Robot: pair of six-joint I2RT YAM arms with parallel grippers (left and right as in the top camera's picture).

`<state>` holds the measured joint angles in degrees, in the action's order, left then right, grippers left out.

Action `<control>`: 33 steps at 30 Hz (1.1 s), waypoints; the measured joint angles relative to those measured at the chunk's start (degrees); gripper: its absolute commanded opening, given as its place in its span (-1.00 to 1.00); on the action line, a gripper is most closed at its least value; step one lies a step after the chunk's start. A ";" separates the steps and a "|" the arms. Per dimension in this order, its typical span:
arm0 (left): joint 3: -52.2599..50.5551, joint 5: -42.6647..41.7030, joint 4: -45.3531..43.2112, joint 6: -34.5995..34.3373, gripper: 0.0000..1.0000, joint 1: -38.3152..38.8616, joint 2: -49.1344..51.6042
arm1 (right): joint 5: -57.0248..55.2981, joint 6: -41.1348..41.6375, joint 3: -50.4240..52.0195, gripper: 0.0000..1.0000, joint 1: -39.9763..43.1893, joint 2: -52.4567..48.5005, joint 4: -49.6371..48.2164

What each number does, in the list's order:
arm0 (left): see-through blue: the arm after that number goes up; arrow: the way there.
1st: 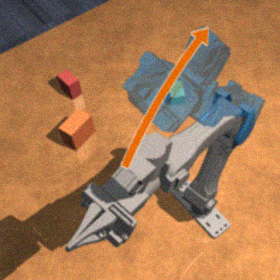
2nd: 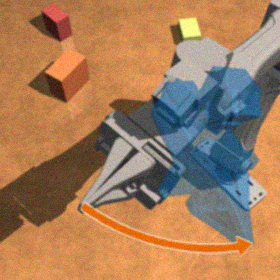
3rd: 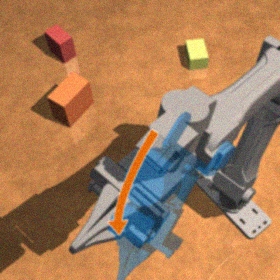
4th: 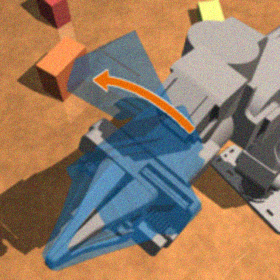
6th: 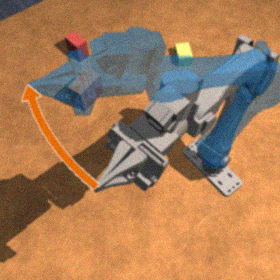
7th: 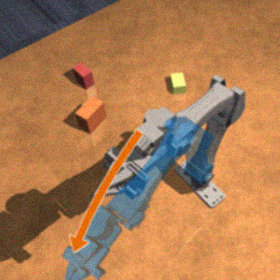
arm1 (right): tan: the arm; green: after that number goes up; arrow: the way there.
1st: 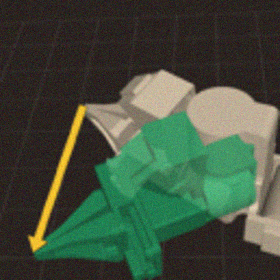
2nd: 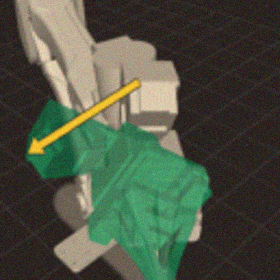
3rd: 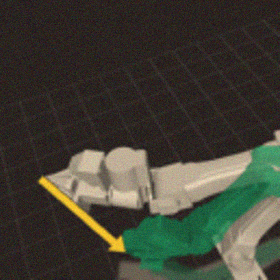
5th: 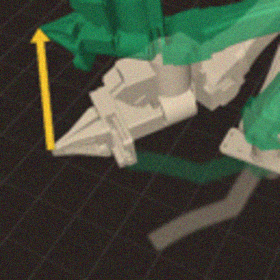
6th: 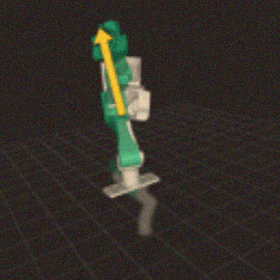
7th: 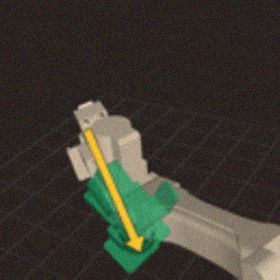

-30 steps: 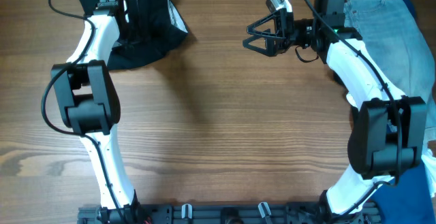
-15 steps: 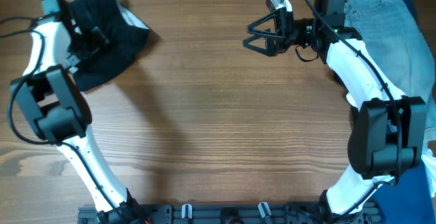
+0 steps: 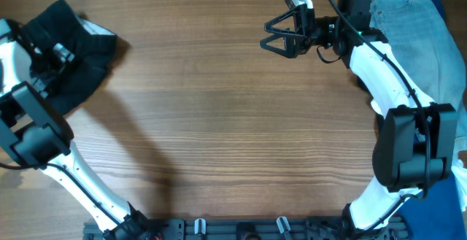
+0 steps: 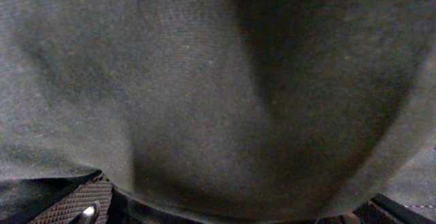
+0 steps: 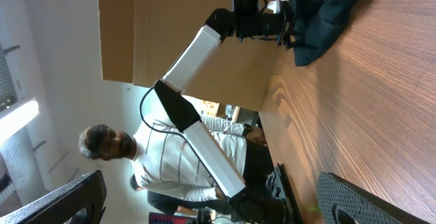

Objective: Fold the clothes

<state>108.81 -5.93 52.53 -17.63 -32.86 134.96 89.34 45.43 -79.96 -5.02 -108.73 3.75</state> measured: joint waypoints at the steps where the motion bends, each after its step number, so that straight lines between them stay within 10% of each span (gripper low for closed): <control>1: -0.07 0.07 -0.37 -0.13 0.99 -0.52 0.00 | 0.00 0.15 0.00 0.99 0.00 0.00 0.00; 16: -1.90 2.49 -27.61 -2.67 0.99 -2.32 2.43 | 0.00 3.54 0.00 0.99 0.00 0.00 -0.02; 33: -2.08 -0.70 -28.33 -2.91 0.99 2.54 1.68 | 0.00 7.50 0.02 0.99 -2.29 0.00 -11.85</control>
<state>106.74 -6.63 24.21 -20.53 -30.33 136.64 89.34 52.93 -79.94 -7.31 -108.73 -8.10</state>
